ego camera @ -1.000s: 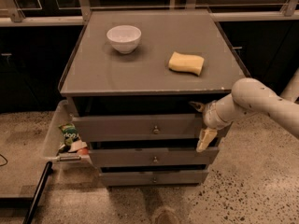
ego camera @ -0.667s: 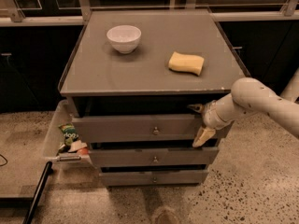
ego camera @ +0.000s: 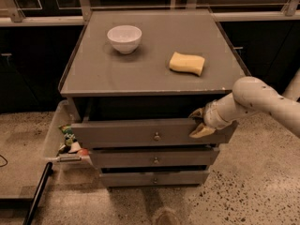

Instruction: Open top drawer

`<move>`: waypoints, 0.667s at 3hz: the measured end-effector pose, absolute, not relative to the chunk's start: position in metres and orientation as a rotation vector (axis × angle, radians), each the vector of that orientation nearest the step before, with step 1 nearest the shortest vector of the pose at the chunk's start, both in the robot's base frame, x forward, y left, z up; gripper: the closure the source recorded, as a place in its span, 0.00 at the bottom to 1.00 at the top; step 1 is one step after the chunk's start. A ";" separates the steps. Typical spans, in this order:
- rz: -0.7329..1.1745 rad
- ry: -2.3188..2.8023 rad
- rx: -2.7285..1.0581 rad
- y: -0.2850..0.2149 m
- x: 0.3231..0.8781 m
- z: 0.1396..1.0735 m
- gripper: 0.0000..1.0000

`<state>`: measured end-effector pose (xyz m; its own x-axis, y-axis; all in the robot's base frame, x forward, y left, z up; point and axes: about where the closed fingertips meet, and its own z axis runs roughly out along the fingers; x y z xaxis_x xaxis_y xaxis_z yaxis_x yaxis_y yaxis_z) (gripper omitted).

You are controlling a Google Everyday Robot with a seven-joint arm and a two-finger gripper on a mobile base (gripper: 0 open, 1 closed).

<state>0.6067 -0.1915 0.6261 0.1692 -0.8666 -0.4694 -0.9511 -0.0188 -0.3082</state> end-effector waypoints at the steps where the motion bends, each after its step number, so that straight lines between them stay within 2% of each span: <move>1: 0.199 1.713 -1.899 -0.191 0.607 0.627 0.89; 2: 0.199 1.713 -1.899 -0.191 0.607 0.627 0.85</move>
Offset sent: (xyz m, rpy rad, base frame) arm 0.0000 0.0000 0.0013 0.0000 0.0000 0.0000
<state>0.6067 -0.1915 0.6274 0.1692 -0.8666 -0.4695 -0.9512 -0.0189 -0.3081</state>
